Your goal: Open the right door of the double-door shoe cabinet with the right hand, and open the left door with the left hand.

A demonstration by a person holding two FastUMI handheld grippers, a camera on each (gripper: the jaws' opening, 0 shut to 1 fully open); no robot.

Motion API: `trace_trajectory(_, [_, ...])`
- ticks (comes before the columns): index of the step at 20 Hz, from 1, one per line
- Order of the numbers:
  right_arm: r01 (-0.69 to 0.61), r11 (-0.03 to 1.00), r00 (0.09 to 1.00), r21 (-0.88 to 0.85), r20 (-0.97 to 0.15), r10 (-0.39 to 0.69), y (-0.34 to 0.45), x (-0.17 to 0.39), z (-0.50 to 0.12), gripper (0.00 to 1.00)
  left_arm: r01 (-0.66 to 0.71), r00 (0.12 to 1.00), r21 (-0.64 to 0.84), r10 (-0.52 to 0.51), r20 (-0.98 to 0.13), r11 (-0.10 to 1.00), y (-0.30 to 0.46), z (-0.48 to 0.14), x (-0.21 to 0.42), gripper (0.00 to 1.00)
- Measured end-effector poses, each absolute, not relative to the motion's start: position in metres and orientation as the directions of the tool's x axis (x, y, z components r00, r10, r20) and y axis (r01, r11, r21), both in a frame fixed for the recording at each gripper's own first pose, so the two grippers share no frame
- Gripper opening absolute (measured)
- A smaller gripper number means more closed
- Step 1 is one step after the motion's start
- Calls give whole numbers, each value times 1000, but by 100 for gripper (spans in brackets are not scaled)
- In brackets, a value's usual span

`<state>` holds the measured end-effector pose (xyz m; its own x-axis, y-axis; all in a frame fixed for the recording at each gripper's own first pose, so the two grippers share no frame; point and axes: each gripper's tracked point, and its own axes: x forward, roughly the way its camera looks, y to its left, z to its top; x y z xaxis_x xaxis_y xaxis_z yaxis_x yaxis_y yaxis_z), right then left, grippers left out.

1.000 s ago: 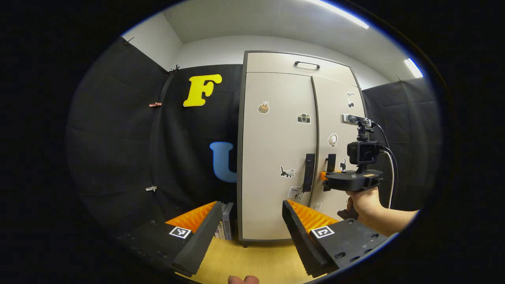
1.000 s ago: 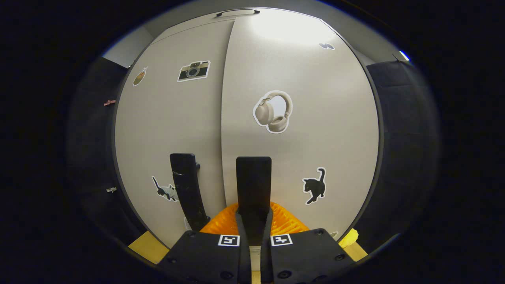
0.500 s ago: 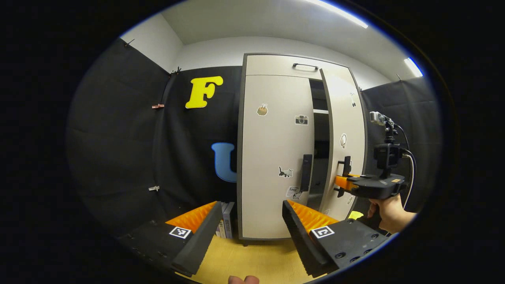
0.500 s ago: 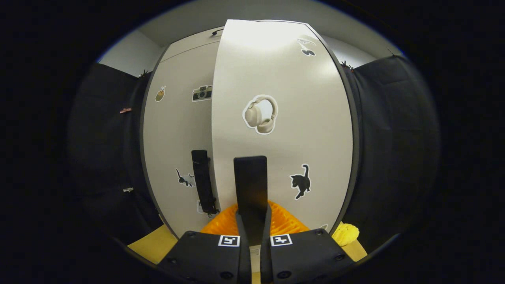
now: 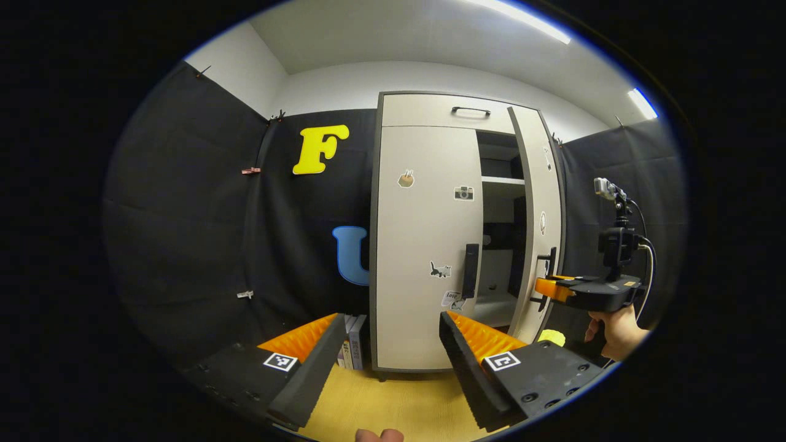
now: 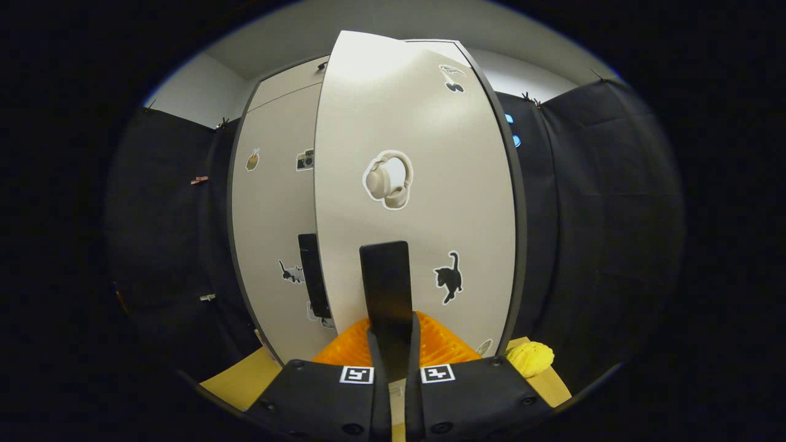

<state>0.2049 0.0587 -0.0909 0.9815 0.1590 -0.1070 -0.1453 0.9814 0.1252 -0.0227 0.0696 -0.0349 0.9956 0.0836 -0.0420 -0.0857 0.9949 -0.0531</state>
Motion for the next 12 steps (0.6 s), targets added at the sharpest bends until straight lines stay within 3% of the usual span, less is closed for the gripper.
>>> trace_trajectory(12, [-151, 986, 981, 67, -116, 158, 23, 191, -89, 12, -47, 998, -41, 45, -53, 998, 24, -34, -33, 95])
